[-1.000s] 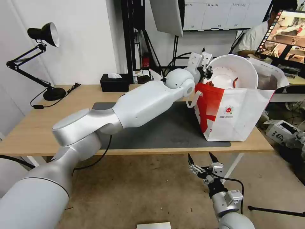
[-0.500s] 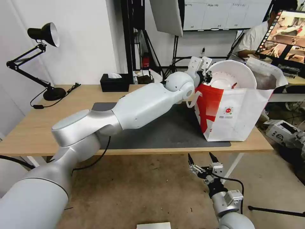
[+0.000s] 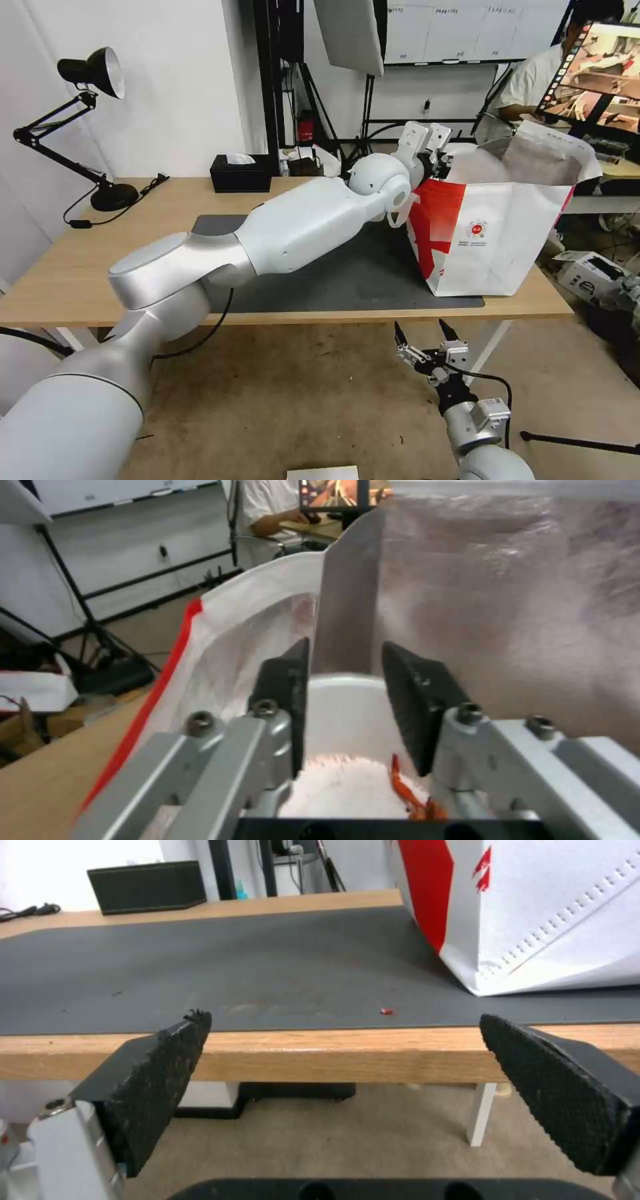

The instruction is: Pick up the trash from the table and place it into the takeout bag.

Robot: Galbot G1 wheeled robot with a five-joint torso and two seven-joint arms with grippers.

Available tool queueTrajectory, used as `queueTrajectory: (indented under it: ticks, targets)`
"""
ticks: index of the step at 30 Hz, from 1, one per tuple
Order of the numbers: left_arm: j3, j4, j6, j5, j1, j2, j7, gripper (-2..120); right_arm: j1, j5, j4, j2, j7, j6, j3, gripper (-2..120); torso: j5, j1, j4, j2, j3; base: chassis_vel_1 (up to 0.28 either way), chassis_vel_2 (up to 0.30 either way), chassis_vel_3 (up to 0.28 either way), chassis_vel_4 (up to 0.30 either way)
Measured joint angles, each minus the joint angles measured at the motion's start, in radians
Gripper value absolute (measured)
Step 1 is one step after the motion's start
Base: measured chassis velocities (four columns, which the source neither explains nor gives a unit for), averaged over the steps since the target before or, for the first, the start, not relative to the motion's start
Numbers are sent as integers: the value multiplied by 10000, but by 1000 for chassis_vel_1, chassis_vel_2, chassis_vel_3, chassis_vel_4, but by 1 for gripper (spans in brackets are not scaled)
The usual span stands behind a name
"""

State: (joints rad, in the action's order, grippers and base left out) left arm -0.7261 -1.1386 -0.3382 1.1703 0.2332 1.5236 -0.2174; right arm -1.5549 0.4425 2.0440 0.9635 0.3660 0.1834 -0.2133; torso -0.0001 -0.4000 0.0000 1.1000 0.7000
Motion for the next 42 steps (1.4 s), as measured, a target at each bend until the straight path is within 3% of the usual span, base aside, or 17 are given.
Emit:
queueTrajectory:
  ticks: [11, 14, 17, 18, 21, 25, 30, 32, 36, 42]
  targets:
    - [225, -375, 90, 170, -2, -278, -34, 77, 0, 0, 0, 0, 0, 0, 0, 100, 0, 0, -2, 0, 0, 0, 0, 0, 0]
    - [297, -659, 242, 279, 74, -648, -157, 87, 0, 0, 0, 0, 0, 0, 0, 100, 0, 0, 0, 0, 0, 0, 0, 0, 0]
    - [453, -1303, 358, 586, 131, -1454, -425, 99, 0, 0, 0, 0, 0, 0, 0, 100, -1, 0, 2, 0, 0, 0, 0, 0, 0]
    - [453, -1303, 358, 586, 131, -1454, -425, 99, 0, 0, 0, 0, 0, 0, 0, 100, -1, 0, 2, 0, 0, 0, 0, 0, 0]
    - [539, -2086, 416, 843, 76, -2399, -538, 100, 0, 0, 0, 0, 0, 0, 1, 100, -2, 0, 0, 0, 0, 0, 0, 0, 0]
    - [904, -2891, 553, 965, -282, -3156, -709, 100, 0, 0, 0, 0, 0, 0, 0, 100, -4, 0, 6, 0, 0, 0, 0, 0, 0]
    - [1415, -3696, 682, 968, -830, -3623, -720, 100, 0, 0, 0, 0, 0, 0, 0, 100, -2, 0, -4, 0, 0, 0, 0, 0, 0]
    - [1916, -4636, 727, 886, -1560, -4268, -782, 100, 0, 0, 0, 0, 0, 0, 0, 100, -2, 1, -3, 0, 0, 0, 0, 0, 0]
    - [2398, -5316, 843, 718, -2336, -4850, -816, 100, 0, 0, 0, 1, 1, 0, -1, 100, -3, 0, 0, 1, -1, 0, 0, 0, 0]
    - [3976, -6715, 1216, 72, -4528, -6166, -966, 100, 0, 0, 0, 0, 0, 0, 0, 100, -4, 1, 1, 1, -1, 0, 0, 0, 0]
